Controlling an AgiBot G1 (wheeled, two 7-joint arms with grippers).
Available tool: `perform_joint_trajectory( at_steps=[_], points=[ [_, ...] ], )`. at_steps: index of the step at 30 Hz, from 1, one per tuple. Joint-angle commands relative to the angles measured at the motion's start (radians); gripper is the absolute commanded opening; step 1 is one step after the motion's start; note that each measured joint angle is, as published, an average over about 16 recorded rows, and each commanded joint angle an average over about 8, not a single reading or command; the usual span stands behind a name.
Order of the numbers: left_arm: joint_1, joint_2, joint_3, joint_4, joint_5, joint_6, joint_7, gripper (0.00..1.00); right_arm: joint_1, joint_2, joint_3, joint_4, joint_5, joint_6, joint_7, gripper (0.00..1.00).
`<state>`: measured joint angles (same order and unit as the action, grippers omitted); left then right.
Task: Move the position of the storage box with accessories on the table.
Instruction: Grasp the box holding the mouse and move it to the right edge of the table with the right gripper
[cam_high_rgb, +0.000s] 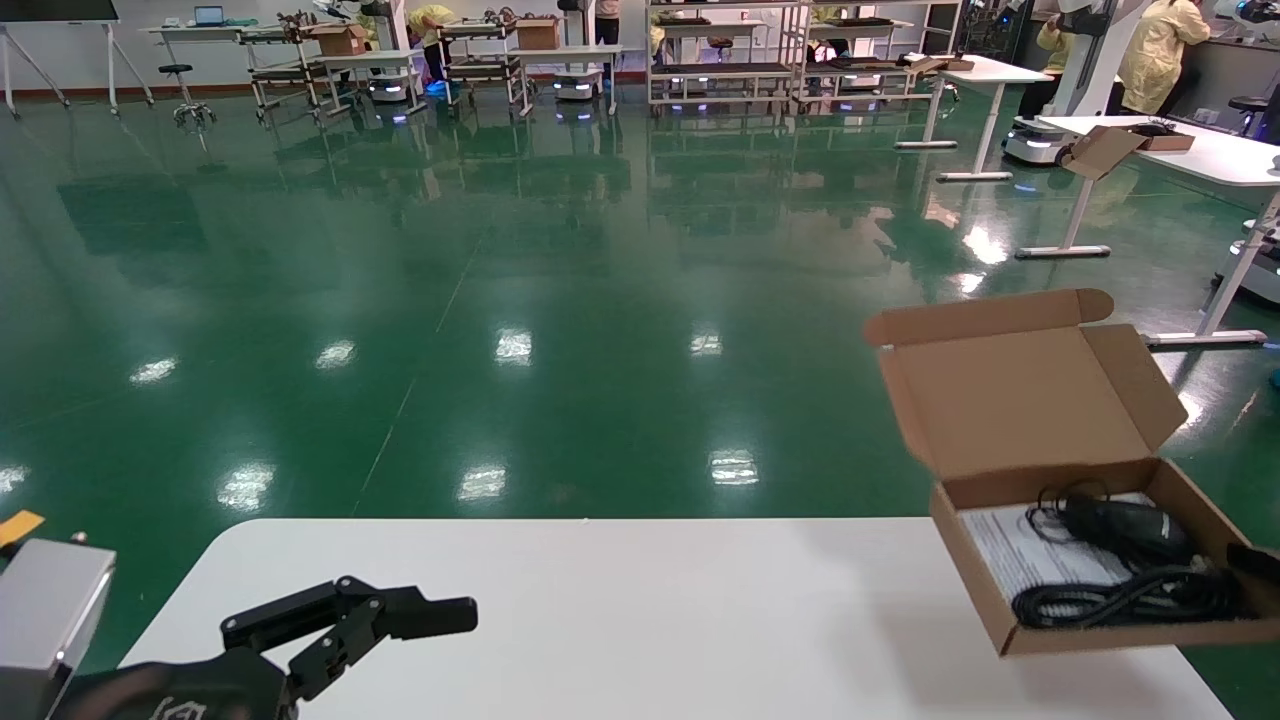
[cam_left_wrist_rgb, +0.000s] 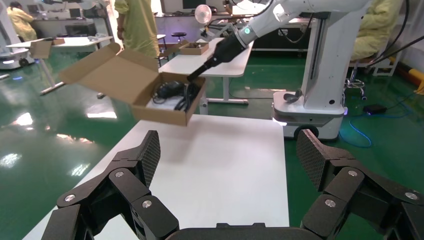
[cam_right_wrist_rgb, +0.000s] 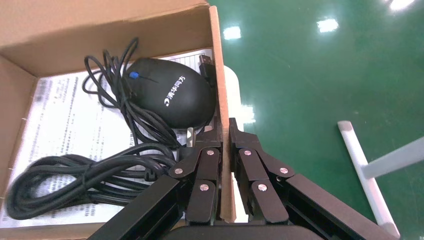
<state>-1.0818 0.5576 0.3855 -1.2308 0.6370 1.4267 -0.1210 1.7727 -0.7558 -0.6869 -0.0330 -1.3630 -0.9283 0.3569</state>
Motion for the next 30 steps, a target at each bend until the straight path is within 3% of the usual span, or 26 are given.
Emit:
perform_joint_trajectory(
  at_steps=[1, 21, 30],
  points=[
    [0.0, 0.0, 0.0, 0.0, 0.0, 0.0, 0.0, 1.0, -0.019, 0.0, 0.005, 0.0, 0.007, 0.011, -0.005, 0.0],
    [0.0, 0.0, 0.0, 0.0, 0.0, 0.0, 0.0, 1.0, -0.169, -0.048, 0.043, 0.007, 0.063, 0.219, -0.026, 0.0],
    [0.0, 0.0, 0.0, 0.0, 0.0, 0.0, 0.0, 1.0, -0.213, -0.078, 0.057, 0.019, 0.082, 0.256, -0.027, 0.0]
  ],
)
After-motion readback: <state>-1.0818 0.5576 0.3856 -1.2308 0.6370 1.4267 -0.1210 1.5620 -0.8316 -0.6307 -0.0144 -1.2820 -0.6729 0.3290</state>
